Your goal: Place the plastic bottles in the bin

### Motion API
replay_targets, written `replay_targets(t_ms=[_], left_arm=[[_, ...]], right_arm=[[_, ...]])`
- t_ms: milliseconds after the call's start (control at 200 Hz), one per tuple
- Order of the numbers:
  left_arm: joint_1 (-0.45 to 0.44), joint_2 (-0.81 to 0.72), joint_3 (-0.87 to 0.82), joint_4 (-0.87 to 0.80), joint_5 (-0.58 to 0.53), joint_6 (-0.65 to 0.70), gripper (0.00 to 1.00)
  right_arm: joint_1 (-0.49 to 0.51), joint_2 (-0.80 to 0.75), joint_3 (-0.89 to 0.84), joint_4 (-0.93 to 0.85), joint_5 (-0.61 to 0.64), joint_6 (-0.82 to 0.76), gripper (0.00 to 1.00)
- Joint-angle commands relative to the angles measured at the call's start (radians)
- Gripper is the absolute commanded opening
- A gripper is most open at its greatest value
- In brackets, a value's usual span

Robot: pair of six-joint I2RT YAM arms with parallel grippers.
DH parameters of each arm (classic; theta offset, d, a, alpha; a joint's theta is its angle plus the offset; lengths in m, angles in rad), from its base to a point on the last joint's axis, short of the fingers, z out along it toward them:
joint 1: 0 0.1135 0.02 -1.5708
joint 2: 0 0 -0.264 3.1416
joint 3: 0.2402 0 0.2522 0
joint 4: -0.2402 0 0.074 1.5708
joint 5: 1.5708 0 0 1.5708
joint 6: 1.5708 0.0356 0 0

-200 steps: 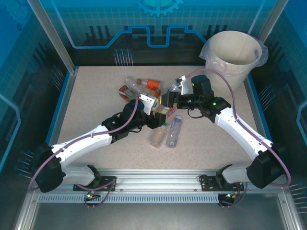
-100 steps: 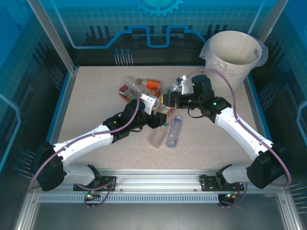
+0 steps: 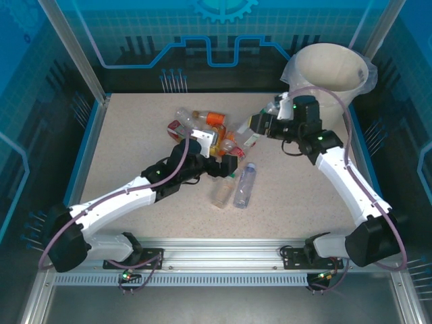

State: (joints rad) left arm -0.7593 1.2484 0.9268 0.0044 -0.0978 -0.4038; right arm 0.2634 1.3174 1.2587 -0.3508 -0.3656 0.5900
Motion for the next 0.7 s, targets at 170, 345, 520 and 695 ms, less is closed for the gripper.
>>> replay_targets(t_ms=[170, 345, 520, 695], left_arm=[[0.023, -0.136, -0.091, -0.027, -0.161, -0.152, 0.99], [0.051, -0.178, -0.135, -0.039, -0.192, -0.197, 0.99], [0.066, -0.194, -0.158, -0.075, -0.233, -0.244, 0.99], [0.074, -0.198, -0.176, -0.090, -0.241, -0.271, 0.99]], right_arm=[[-0.177, 0.005, 0.176, 0.012, 0.025, -0.065, 0.40], [-0.298, 0.089, 0.264, 0.103, 0.018, 0.021, 0.40], [-0.362, 0.209, 0.411, 0.126, 0.073, 0.070, 0.41], [-0.392, 0.323, 0.543, 0.099, 0.219, 0.080, 0.41]])
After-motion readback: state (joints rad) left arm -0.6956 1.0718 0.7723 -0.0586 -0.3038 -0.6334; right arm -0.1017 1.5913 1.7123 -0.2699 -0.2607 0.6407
